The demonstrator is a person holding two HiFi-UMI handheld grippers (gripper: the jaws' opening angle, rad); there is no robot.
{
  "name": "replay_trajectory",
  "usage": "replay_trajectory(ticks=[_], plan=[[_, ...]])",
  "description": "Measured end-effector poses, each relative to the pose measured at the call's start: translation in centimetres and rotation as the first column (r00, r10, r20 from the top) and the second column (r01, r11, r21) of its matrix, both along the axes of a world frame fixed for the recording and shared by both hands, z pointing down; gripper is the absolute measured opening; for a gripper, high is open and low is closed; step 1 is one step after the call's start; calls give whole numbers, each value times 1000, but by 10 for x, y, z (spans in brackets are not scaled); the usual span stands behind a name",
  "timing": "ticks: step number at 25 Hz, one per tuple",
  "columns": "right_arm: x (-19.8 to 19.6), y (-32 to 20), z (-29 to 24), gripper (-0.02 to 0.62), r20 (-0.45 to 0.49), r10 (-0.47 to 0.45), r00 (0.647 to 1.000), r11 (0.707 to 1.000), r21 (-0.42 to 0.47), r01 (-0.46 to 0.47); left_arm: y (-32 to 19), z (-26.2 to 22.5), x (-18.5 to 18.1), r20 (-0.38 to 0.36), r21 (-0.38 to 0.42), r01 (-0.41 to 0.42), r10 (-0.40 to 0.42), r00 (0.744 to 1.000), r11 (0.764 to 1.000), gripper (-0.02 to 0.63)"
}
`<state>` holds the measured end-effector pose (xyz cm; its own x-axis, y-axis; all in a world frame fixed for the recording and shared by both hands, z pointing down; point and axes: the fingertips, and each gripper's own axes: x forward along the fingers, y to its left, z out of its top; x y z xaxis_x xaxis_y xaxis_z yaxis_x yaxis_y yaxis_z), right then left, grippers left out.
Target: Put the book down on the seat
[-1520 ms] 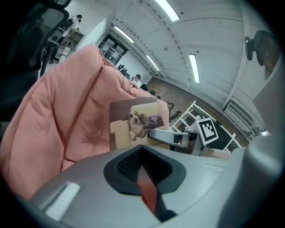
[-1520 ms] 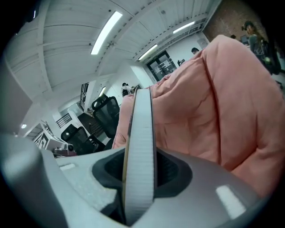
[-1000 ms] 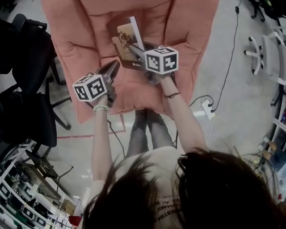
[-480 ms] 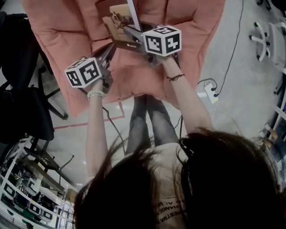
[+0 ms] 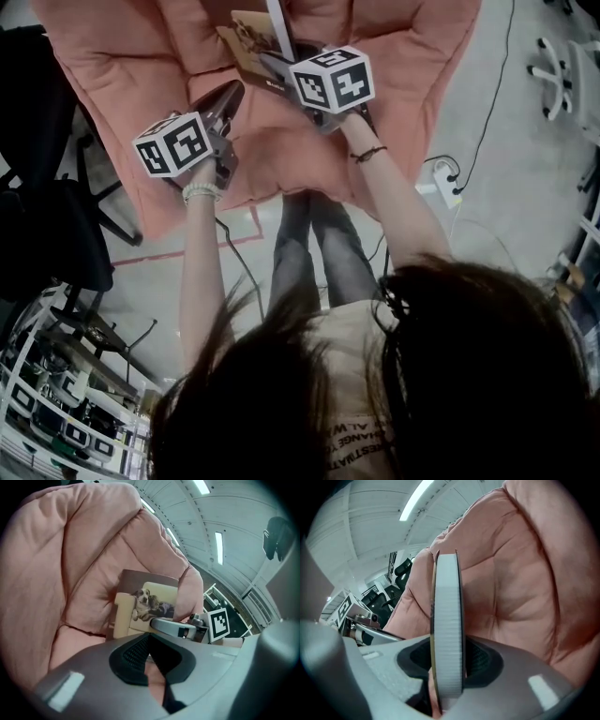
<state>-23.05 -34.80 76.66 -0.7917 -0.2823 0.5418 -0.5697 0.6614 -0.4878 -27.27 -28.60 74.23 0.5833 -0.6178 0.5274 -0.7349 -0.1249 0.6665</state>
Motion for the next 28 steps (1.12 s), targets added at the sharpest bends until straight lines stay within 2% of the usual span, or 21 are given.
replay_trajectory(ticks=[6,11,16,21,28], plan=[[9,1,5,151,-16,47,999,998,-29,-47,7,2,4,-14,-11,3,-3,1000,1000,-12],[17,-1,6,164,-53,94,994,995,-18,-95,12,1,5,-7,-11,4,-4,1000,1000,-12],[34,-12,5,202,-76,236,969,971,-14,-237,18,1,7,-24,-19,11,-11,1000,1000,-11],[46,-16,10,230,-120,278,953,960,7,-279,22,3,8,-24,-18,15,-16,1000,1000,-12],[55,-13,15,239,-158,329,931,943,10,-331,28,3,11,-63,-20,7,-8,998,1000,-12]])
